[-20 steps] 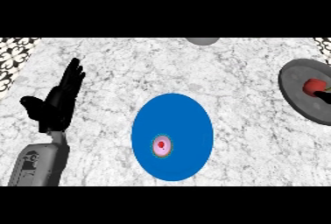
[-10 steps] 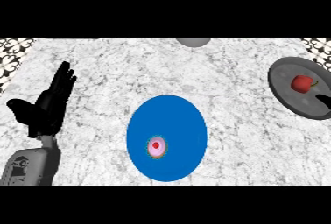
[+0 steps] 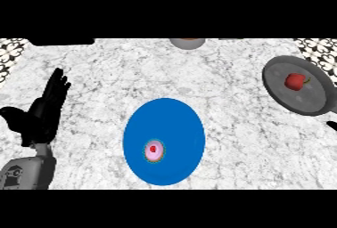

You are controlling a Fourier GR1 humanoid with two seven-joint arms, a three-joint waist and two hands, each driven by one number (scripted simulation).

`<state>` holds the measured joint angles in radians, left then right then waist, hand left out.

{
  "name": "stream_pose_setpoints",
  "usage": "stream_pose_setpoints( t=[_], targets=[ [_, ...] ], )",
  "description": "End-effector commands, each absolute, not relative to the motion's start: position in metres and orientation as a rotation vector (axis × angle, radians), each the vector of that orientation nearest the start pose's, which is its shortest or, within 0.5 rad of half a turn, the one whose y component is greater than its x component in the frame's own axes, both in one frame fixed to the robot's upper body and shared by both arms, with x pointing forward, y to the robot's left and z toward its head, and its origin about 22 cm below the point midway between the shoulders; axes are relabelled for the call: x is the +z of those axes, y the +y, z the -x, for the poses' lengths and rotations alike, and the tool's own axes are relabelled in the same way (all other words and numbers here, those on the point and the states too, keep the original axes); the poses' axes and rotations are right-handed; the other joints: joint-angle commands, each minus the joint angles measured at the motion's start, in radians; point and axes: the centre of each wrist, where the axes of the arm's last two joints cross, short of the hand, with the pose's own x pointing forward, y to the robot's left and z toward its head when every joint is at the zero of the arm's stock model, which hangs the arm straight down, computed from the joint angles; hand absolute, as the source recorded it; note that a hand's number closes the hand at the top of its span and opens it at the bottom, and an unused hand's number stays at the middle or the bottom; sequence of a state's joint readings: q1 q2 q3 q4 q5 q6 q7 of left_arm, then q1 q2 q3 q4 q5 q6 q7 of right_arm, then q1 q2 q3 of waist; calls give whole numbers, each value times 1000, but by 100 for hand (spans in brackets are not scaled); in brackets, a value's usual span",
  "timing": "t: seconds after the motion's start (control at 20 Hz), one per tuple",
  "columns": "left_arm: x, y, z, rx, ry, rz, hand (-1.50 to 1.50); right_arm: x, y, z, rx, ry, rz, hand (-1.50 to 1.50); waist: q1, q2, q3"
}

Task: Pick the bell pepper from the plate and place it in the pan

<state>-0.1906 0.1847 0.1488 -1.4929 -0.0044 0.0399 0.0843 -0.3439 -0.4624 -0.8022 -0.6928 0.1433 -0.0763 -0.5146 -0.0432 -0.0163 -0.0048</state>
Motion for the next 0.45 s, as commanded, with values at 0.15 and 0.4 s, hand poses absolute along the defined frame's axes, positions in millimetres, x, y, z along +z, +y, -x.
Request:
stream_pose_setpoints(
  t=[0.15,0.4],
  targets=[
    [46,282,-286,-9,-1585,-239,0,-8,-469,-195,-315,-1582,809,-150,-5,1,-1],
    [46,283,-300,-26,-1594,-236,0,14,-434,-160,-294,-1526,867,-150,6,11,1]
  ],
)
